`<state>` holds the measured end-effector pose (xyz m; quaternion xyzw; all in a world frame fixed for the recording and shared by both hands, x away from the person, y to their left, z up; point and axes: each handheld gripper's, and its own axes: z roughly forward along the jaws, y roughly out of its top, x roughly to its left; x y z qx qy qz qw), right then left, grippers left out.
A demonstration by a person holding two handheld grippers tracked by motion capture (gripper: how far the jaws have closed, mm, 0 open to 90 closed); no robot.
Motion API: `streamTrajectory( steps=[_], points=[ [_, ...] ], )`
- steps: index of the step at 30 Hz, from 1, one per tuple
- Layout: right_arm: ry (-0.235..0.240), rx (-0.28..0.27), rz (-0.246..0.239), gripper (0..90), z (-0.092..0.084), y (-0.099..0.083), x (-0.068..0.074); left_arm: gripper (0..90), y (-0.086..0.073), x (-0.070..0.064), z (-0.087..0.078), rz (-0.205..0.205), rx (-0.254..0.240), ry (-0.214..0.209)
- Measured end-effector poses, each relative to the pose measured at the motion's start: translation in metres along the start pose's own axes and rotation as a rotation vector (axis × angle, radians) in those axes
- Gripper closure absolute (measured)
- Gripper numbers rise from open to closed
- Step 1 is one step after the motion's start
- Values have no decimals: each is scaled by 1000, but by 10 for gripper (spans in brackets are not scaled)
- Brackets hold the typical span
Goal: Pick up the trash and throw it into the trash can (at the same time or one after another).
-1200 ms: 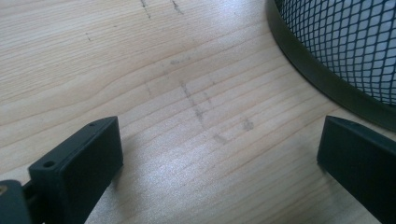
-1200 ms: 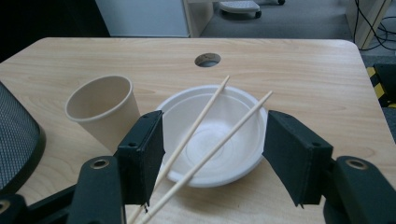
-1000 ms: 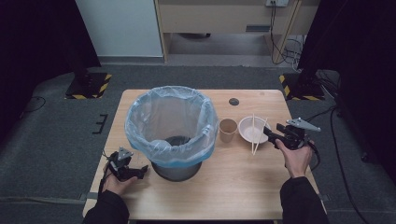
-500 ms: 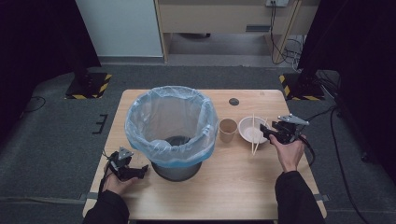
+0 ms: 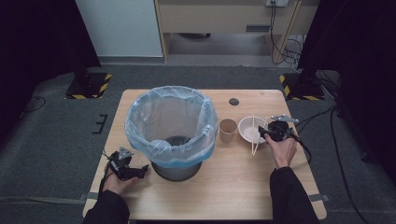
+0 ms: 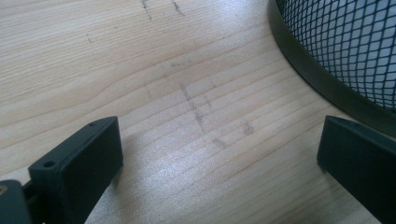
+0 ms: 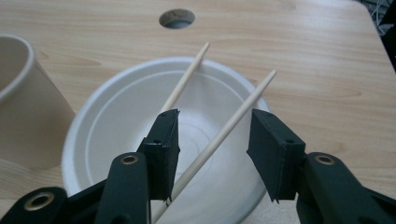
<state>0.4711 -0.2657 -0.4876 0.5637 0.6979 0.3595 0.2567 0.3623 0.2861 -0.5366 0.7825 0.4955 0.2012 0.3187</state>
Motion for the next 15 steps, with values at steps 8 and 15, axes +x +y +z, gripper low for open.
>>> streamTrajectory(
  steps=[8, 15],
  points=[
    [-7, 29, 1, 555, 7, -1, 0, 0, 1, -2, 1, 11, 0, -9],
    [7, 48, -5, 631, 11, -4, -1, 0, 1, -3, 1, 14, 2, -13]
  ],
)
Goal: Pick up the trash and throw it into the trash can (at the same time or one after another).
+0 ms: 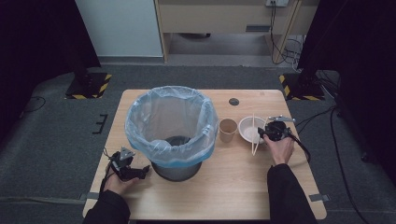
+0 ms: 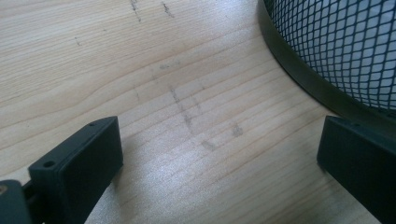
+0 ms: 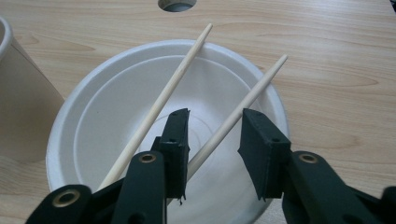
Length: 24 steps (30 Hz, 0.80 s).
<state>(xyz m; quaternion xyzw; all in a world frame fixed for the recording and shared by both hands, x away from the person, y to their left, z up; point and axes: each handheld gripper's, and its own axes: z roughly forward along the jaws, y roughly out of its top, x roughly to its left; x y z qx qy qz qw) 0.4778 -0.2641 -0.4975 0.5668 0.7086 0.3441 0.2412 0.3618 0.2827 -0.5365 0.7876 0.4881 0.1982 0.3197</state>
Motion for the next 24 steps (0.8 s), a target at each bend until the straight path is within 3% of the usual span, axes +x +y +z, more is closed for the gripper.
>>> streamTrajectory(
  steps=[18, 24],
  points=[
    [11, 21, -48, 845, 1, 1, 3, 0, 0, 0, 0, 0, 0, 0],
    [13, 17, -57, 856, -1, 2, 3, 0, 0, 0, 0, 0, 0, 0]
  ],
)
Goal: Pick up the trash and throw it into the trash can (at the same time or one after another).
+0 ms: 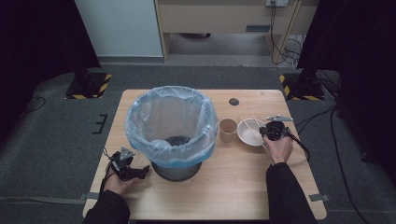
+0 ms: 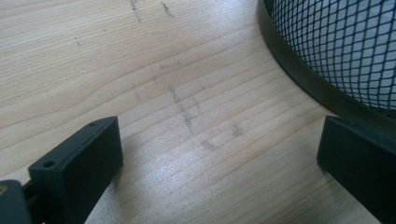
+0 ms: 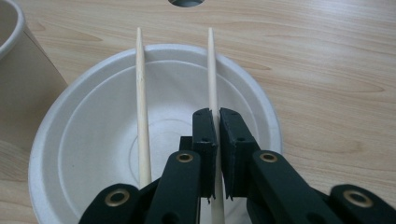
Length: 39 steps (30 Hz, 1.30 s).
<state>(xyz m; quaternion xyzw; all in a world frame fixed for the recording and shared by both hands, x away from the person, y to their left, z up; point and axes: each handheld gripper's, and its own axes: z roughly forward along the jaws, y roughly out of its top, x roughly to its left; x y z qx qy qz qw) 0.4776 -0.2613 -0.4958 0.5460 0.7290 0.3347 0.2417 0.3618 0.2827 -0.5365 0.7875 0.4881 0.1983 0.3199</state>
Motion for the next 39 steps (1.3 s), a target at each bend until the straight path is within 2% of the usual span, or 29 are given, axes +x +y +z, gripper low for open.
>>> streamTrajectory(
  steps=[5, 9, 10, 13, 14, 15, 21, 22, 23, 28, 29, 39],
  points=[
    [3, -16, 7, 858, -5, 3, -2, 0, 0, 0, 0, 0, 0, 0],
    [28, -73, 21, 857, -17, 9, -4, 0, 0, 0, 0, 0, 0, 0],
    [28, -73, 21, 857, -17, 9, -4, 0, 0, 0, 0, 0, 0, 0],
    [53, -131, 34, 858, -32, 15, -7, 0, 0, 0, 0, 0, 0, 0],
    [53, -131, 34, 858, -32, 15, -7, 0, 0, 0, 0, 0, 0, 0],
    [69, -165, 55, 858, -40, 19, -9, 0, 0, 0, 0, 0, 0, 0],
    [95, -232, 83, 858, -60, 27, -14, 0, 0, 0, 0, -1, 0, 1],
    [95, -232, 83, 858, -60, 27, -14, 0, 0, 0, 0, -1, 0, 1],
    [106, -260, 92, 858, -66, 30, -15, 0, 0, 0, 0, -2, 0, 2],
    [127, -310, 110, 858, -77, 36, -15, 0, 0, 0, 0, -3, 0, 3],
    [141, -339, 117, 859, -82, 39, -14, 0, 0, 0, 0, -4, 0, 3],
    [185, -431, 111, 859, -107, 53, -10, 0, 0, -1, 0, -6, 0, 5]
  ],
)
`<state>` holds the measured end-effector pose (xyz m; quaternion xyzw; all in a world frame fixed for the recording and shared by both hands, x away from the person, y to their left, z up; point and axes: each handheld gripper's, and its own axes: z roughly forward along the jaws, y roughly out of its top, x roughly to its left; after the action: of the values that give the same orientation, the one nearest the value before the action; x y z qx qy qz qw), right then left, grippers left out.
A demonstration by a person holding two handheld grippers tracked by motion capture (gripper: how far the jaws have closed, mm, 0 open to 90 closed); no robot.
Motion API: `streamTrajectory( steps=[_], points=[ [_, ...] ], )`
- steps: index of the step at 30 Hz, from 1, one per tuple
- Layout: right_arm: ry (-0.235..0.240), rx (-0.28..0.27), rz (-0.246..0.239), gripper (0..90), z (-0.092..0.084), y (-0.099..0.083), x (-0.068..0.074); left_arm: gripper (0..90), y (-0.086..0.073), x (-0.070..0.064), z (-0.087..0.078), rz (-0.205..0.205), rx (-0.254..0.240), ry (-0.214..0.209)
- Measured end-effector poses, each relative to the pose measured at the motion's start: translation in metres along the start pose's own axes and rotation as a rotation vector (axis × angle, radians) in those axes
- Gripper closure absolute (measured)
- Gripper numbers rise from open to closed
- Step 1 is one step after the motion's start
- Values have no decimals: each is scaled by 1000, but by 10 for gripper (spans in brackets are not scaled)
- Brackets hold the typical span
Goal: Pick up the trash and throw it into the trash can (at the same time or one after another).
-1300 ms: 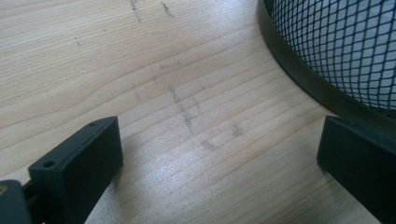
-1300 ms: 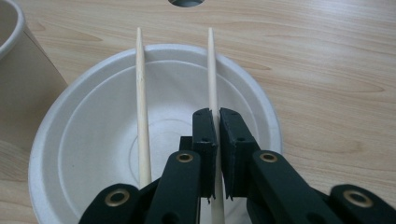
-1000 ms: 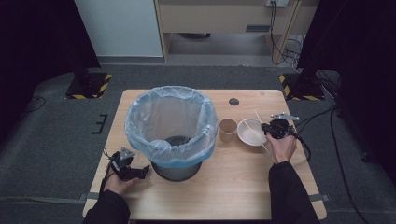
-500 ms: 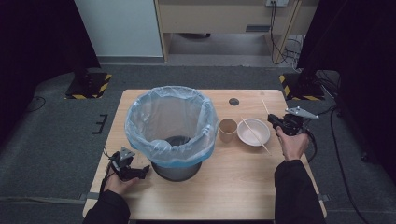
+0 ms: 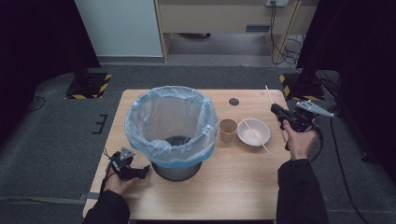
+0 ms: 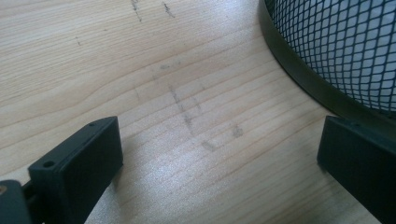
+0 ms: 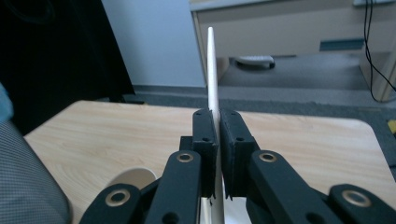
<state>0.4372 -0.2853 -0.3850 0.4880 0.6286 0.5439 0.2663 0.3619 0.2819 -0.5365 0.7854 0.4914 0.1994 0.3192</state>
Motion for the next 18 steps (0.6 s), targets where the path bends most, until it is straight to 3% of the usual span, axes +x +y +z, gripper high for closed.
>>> streamTrajectory(
  steps=[6, 18],
  points=[
    [58, -71, -20, 859, -13, 19, 16, 0, 0, 0, 0, -2, 1, 1],
    [160, -157, -48, 859, -29, 44, 47, 0, 0, 0, 0, -1, 1, 2]
  ],
)
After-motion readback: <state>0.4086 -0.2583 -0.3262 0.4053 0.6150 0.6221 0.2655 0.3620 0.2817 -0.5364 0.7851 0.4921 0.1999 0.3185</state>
